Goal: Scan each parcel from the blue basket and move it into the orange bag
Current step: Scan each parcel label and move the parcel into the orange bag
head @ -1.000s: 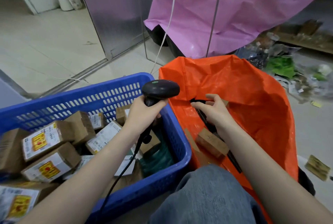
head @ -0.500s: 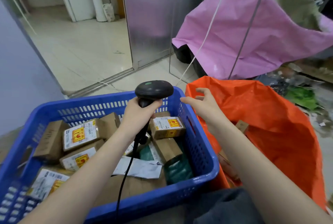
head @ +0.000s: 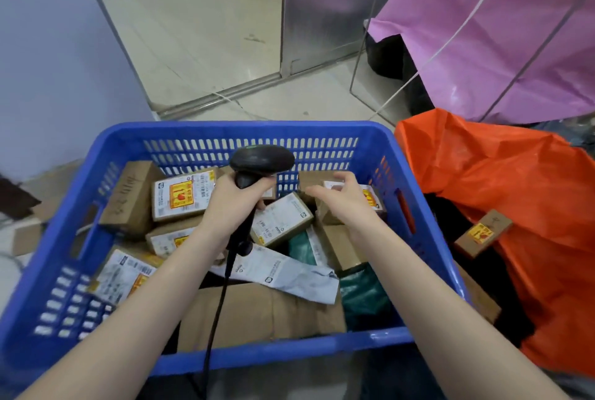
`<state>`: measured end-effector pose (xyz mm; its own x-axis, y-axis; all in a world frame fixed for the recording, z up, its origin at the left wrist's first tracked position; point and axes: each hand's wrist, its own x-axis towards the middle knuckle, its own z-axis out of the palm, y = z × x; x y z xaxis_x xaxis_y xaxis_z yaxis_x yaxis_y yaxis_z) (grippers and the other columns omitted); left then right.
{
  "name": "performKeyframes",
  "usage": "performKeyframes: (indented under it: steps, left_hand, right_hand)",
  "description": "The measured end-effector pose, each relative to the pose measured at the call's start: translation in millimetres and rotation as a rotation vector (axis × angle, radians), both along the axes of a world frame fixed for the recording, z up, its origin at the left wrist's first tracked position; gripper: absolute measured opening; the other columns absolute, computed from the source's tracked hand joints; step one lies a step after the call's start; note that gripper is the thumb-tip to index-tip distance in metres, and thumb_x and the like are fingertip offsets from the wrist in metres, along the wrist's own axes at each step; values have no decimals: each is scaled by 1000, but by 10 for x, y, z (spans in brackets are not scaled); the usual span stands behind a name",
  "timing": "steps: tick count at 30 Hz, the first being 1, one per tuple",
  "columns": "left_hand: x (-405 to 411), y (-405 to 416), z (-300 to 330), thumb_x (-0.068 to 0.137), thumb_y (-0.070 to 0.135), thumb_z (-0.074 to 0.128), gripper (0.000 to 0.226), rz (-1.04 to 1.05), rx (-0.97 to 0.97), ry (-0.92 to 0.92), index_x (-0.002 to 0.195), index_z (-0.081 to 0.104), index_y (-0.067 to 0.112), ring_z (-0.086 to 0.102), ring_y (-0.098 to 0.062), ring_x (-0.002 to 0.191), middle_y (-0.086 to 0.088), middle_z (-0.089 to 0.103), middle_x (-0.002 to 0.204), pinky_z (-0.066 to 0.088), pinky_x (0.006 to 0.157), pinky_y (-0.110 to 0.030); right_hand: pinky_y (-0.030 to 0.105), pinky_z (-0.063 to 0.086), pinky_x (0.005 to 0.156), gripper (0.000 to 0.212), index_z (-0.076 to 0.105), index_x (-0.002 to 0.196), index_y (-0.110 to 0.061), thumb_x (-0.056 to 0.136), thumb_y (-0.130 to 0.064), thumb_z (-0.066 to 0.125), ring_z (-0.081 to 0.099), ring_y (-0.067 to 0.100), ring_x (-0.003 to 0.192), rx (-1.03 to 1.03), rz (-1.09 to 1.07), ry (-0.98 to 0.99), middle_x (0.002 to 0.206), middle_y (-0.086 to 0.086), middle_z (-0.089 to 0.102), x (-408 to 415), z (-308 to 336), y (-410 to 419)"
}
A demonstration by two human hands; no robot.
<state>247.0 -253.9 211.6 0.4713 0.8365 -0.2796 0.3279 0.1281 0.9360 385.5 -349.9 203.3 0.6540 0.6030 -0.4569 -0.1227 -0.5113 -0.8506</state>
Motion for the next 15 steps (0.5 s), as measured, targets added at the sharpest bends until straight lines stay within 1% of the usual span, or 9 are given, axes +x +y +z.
performKeyframes:
  steps: [2, 3, 7, 10, 12, 13, 15]
  left_hand:
    - [-69, 82, -97, 86, 24, 67, 17, 34, -13, 2, 74, 59, 14, 57, -8, 56, 3, 59, 53, 45, 61, -26]
    - [-102, 130, -146, 85, 24, 67, 17, 52, -27, -5, 74, 60, 14, 56, -9, 56, 3, 59, 54, 43, 60, -25]
    - [-244, 315, -278, 86, 24, 66, 12, 131, -82, -37, 81, 60, 15, 54, -16, 67, -5, 58, 69, 42, 63, -26]
    - [-367, 487, -382, 86, 24, 67, 11, 213, -107, -53, 81, 58, 17, 57, -17, 69, -3, 59, 68, 42, 63, -28]
    - [-468, 625, -470, 84, 24, 68, 11, 281, -120, -56, 83, 59, 19, 61, -15, 70, 1, 61, 69, 43, 63, -26]
    - [-519, 702, -521, 83, 24, 69, 11, 309, -118, -52, 84, 59, 20, 63, -14, 73, 2, 62, 72, 44, 65, -27]
    - [-621, 842, -605, 82, 27, 70, 12, 354, -107, -24, 87, 60, 21, 62, -14, 81, 2, 64, 79, 45, 70, -29]
  right_hand:
    - [32, 42, 91, 71, 31, 139, -18, 82, -29, 72, 48, 21, 118, -39, 25, -1, 135, 7, 48, -63, -111, 111]
    - [33, 41, 94, 72, 31, 140, -17, 82, -29, 72, 48, 21, 119, -49, 38, 1, 137, 7, 47, -97, -156, 173]
    - [32, 38, 91, 72, 31, 139, -18, 82, -29, 73, 48, 20, 116, -73, 88, 10, 132, 4, 48, -251, -306, 441]
    - [30, 36, 88, 70, 29, 142, -18, 85, -27, 69, 46, 17, 108, -74, 144, 28, 119, -2, 44, -380, -394, 667]
    - [29, 36, 88, 69, 29, 142, -19, 86, -26, 68, 47, 18, 112, -79, 172, 41, 128, -1, 45, -466, -457, 822]
    - [28, 36, 87, 69, 29, 142, -18, 86, -25, 69, 48, 15, 111, -76, 183, 45, 130, -1, 46, -517, -490, 898]
    - [24, 36, 83, 66, 32, 140, -17, 85, -22, 70, 50, 6, 94, -51, 206, 50, 121, -4, 50, -624, -555, 1038]
